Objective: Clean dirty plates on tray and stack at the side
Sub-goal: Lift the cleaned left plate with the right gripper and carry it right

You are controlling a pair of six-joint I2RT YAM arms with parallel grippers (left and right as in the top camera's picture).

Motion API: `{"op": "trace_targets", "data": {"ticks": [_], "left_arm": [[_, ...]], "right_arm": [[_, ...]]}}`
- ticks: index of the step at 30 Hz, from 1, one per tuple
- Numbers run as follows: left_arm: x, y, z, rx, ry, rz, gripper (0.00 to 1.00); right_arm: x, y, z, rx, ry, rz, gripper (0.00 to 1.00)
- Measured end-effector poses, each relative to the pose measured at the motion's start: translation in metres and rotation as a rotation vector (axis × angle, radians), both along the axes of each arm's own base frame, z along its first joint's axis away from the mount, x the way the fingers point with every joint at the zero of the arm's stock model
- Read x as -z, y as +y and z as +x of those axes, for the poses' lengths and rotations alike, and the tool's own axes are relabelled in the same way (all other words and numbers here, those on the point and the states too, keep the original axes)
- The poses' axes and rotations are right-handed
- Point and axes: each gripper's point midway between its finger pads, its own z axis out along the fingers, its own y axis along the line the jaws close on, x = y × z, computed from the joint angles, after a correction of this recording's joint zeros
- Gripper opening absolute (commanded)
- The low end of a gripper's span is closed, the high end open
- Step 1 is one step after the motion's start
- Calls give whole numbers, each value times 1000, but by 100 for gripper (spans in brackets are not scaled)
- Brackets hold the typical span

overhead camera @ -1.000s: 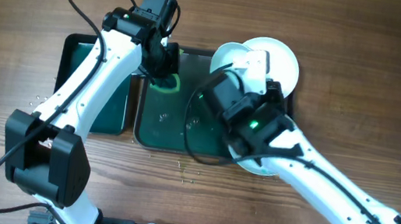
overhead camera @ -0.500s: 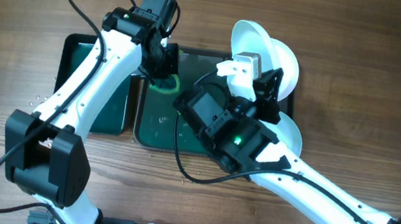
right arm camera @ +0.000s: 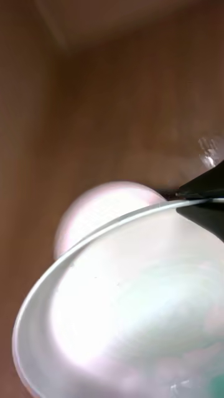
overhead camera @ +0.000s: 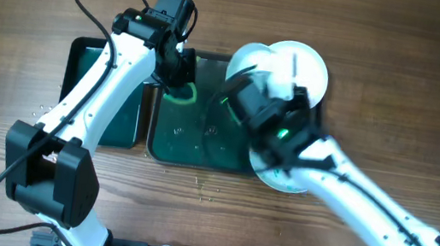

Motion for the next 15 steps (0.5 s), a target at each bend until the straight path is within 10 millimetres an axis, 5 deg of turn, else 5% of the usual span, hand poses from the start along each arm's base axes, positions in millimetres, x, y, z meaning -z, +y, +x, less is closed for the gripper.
{"op": "trace_targets", "data": {"ticks": [9, 15], "left_arm": [[0, 0, -1, 0, 2, 1, 4], [0, 0, -1, 0, 2, 1, 4]], "right_arm": [[43, -64, 17, 114, 312, 521, 4], [53, -162, 0, 376, 384, 718, 4]]}}
